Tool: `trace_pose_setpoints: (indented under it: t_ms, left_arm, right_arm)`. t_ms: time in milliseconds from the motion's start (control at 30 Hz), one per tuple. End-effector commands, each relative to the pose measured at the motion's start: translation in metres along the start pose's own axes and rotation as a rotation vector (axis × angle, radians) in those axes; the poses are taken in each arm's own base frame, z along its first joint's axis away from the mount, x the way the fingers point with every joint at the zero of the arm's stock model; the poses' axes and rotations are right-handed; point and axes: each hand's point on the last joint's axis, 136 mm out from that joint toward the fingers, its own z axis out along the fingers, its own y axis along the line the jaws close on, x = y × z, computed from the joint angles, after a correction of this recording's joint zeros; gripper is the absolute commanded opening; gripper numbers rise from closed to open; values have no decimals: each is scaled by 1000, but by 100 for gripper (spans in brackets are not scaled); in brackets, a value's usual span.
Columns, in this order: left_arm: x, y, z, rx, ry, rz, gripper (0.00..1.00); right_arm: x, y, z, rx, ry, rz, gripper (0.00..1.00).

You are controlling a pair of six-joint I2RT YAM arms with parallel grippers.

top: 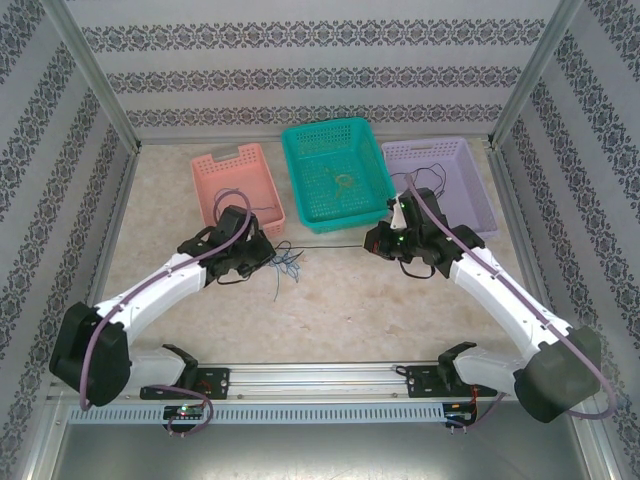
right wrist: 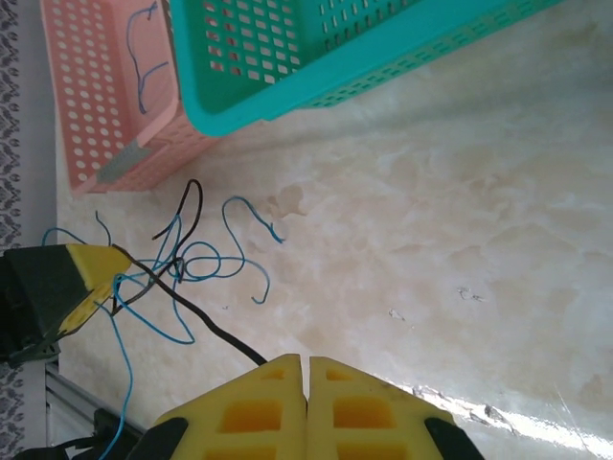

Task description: Untangle the cables

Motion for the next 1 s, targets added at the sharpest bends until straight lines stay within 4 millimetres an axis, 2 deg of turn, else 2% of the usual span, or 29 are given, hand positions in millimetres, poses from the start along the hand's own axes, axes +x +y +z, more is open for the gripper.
trace_pose_setpoints:
  t_ms: [0, 233, 367, 433, 533, 600, 700, 833, 967]
  left_arm:
    - [-12, 101, -8, -421, -72, -4, 16]
    - [-4, 112, -12, -465, -49, -1, 18]
    - [-4, 110, -15, -454, -46, -2, 18]
    - [-1, 104, -16, -425, -42, -23, 24]
    - [9, 83, -12, -334, -17, -87, 35]
    - [17, 60, -9, -267, -7, -85, 39]
    - [37, 26, 2, -189, 32, -62, 52]
    - [75, 6, 21, -173, 152, -111, 55]
    - [102, -12, 42, -146, 227, -159, 56]
  right_arm:
    - [-8, -52, -14, 261, -73, 36, 0]
    - [-2, -63, -12, 296, -62, 44, 0]
    - [-2, -63, -12, 298, -58, 39, 0]
    - [-3, -63, -11, 298, -60, 39, 0]
    - [-3, -62, -10, 293, -59, 42, 0]
    - [-3, -62, -10, 289, -59, 42, 0]
    - [-3, -62, -9, 291, -56, 44, 0]
    - [-4, -63, -8, 289, -57, 51, 0]
    - [-5, -63, -6, 285, -56, 55, 0]
